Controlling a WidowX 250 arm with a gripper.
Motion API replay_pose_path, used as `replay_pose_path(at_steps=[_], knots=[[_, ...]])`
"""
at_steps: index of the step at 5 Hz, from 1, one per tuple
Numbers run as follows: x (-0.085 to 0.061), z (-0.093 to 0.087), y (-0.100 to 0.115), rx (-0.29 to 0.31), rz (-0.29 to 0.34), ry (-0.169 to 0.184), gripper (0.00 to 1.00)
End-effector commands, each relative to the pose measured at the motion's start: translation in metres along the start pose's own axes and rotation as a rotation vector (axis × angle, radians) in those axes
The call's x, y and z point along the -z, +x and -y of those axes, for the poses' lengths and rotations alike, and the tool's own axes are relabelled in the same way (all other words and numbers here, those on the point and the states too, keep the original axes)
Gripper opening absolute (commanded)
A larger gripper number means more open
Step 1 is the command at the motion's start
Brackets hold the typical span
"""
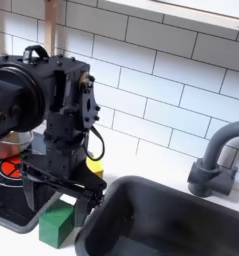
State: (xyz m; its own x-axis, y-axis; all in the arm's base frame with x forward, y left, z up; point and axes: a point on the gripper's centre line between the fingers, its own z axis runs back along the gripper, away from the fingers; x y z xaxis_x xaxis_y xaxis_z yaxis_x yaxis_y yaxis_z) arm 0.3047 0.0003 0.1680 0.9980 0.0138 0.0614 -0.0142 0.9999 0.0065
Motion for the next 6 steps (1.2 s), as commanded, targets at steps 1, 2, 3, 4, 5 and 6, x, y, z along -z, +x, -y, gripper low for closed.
replay_pose_path(at_steps=[1,2,3,4,5,6], knots=[[0.007,-0.001,0.007,0.000,-0.016,-0.017,1.00],[0.002,-0.002,0.022,0.005,-0.004,-0.034,1.00],[0.006,-0.003,0.028,-0.003,-0.016,-0.039,1.00],[0.010,-0.004,0.035,0.003,0.001,-0.028,1.00],[0.009,-0.011,0.042,-0.022,0.020,-0.015,1.00],[0.002,-0.014,0.051,-0.033,0.047,-0.015,1.00]])
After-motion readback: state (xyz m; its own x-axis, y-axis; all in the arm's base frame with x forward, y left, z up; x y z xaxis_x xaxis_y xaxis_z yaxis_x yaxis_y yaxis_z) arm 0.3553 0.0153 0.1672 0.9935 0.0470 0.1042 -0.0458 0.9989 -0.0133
